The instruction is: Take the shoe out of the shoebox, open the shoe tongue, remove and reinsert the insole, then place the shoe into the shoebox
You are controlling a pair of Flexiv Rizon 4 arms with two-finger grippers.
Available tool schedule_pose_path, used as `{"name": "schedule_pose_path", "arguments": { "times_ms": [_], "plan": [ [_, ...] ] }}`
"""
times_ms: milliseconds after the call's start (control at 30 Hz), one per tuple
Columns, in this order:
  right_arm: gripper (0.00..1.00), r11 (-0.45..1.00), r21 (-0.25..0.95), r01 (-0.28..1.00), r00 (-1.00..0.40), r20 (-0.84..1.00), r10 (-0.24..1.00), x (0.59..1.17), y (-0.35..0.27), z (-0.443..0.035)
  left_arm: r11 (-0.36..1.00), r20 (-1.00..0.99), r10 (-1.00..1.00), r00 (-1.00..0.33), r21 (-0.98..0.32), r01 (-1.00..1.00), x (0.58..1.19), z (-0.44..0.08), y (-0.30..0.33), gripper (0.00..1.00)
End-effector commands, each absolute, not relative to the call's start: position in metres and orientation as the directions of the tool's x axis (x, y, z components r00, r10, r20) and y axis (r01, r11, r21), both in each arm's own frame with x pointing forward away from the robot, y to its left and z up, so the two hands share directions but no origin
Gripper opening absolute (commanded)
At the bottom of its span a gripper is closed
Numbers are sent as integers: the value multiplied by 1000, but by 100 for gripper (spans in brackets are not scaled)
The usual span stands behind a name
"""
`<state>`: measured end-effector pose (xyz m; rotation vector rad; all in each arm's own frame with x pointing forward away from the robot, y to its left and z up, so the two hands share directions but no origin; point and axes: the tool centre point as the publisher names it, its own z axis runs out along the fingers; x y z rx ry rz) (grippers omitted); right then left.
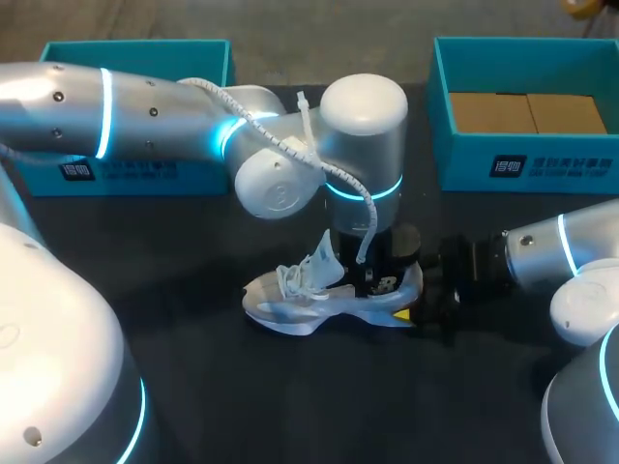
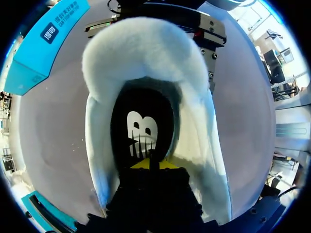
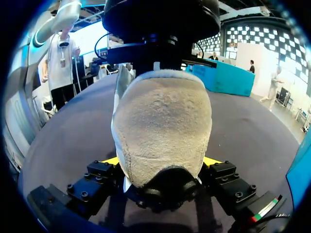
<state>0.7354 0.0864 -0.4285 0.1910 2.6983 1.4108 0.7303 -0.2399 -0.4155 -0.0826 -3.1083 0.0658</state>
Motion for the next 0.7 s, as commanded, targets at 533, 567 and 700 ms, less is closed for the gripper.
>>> {"name": "schedule_pose_path", "arguments": {
  "times_ms": [533, 567, 700],
  "plan": [
    [0, 571, 818, 71, -988, -23, 154, 736, 87, -427, 994, -39, 7, -999, -107, 11, 738, -419, -218, 0],
    [0, 571, 818, 71, -988, -23, 154, 736, 87, -427, 993, -10, 10, -1000, -114, 11, 739, -415, -216, 0],
    [0, 571, 818, 71, -988, -23, 154, 736, 87, -427, 991, 36, 20, -999, -131, 15, 741, -406, -213, 0]
  ]
}}
